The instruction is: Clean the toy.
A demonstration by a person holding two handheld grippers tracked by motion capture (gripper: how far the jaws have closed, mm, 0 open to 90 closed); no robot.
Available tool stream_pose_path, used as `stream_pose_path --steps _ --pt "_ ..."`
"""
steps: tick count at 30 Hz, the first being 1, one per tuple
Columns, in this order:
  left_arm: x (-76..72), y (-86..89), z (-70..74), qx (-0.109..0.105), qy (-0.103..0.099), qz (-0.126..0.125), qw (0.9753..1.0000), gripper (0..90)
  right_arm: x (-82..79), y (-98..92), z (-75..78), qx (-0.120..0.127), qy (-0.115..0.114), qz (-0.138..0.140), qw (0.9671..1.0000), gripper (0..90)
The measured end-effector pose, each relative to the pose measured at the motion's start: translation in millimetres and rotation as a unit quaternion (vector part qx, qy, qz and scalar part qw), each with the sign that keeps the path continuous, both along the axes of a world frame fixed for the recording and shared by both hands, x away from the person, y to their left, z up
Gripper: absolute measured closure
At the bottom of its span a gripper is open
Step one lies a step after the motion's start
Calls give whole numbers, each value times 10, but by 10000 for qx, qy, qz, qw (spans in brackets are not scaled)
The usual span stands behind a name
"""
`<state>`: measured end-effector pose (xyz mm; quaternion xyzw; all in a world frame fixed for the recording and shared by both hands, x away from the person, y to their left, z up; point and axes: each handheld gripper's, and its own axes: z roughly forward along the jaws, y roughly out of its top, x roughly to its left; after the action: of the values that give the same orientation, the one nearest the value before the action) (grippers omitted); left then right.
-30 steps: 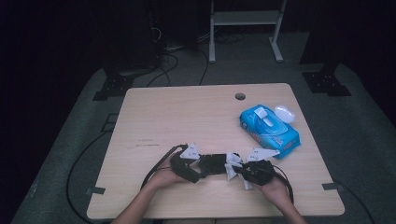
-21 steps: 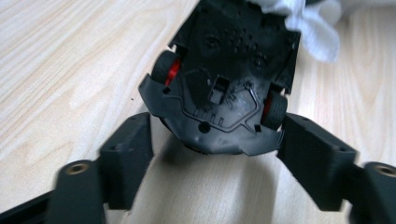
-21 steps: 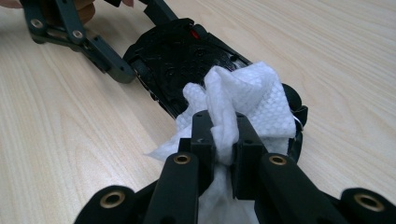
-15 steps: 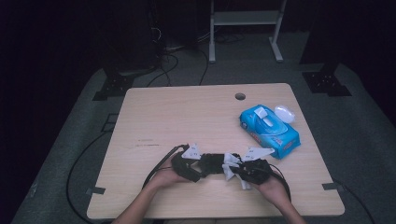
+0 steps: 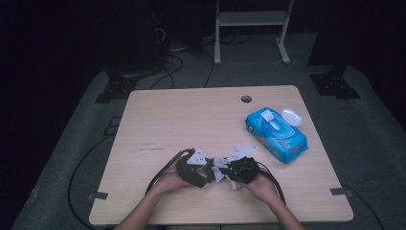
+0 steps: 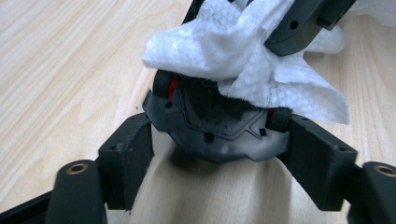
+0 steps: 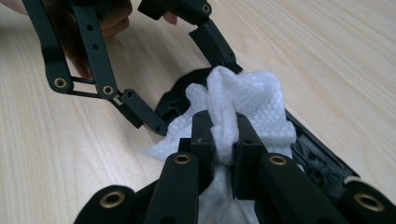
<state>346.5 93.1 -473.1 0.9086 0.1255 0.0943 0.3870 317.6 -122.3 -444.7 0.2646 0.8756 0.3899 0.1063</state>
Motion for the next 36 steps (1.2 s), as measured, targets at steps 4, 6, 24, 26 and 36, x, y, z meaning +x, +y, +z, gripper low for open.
stream_pose_path --steps 4,6,24,26,36 --pt "-23 -70 -22 186 -192 -45 9996 229 12 -48 -14 76 52 -31 10000 814" --pt "-22 -81 -22 177 -213 -35 9996 228 6 -45 -13 49 26 -23 10000 814" --pt "-34 -57 -19 161 -276 -156 9994 263 175 317 11 80 47 74 9999 814" --pt "-32 -57 -21 146 -264 -149 9994 263 202 301 5 112 103 5 9999 814" --pt "-31 -53 -19 159 -265 -119 9995 263 202 335 6 -15 -26 -94 10000 814"
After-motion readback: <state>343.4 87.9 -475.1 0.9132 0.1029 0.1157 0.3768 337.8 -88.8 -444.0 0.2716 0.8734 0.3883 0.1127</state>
